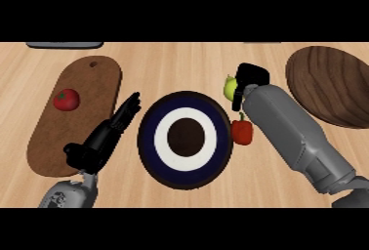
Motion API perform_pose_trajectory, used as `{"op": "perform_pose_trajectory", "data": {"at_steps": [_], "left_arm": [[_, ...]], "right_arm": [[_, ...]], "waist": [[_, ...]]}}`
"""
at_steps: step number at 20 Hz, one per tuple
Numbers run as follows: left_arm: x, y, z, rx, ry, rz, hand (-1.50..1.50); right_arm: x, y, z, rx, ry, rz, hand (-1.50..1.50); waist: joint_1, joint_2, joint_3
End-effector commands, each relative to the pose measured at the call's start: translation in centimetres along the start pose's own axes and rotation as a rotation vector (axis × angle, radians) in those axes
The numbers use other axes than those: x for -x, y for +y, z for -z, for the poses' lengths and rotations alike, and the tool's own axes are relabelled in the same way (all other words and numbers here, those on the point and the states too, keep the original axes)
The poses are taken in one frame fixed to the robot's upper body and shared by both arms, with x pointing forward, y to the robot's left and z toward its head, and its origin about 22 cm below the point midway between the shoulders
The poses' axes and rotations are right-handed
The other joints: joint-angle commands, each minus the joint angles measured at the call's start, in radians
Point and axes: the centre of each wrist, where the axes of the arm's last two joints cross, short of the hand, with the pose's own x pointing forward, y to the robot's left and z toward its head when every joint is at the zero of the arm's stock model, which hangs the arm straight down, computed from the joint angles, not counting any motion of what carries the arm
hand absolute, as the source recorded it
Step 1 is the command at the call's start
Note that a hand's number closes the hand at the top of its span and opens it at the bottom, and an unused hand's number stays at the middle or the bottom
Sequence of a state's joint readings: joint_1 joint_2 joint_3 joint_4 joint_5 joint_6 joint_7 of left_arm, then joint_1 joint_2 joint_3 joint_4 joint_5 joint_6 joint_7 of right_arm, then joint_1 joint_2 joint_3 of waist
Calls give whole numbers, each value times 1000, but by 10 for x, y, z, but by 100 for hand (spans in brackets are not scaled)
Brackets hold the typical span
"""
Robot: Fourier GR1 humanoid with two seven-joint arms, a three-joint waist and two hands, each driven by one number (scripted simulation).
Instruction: Pick the pear from the plate and place it in the bowl
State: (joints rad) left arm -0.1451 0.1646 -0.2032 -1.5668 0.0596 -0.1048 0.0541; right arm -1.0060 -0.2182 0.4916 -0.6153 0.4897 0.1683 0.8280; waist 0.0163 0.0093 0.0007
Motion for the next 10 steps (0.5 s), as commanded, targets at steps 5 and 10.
{"op": "perform_pose_trajectory", "data": {"at_steps": [5,10], "left_arm": [[-13,1,5,19,-2,8,0],[-10,-8,4,10,7,-10,0]], "right_arm": [[19,-64,8,507,261,180,150],[24,-99,1,771,228,370,150]], "waist": [[16,-3,0],[13,-3,0]]}}
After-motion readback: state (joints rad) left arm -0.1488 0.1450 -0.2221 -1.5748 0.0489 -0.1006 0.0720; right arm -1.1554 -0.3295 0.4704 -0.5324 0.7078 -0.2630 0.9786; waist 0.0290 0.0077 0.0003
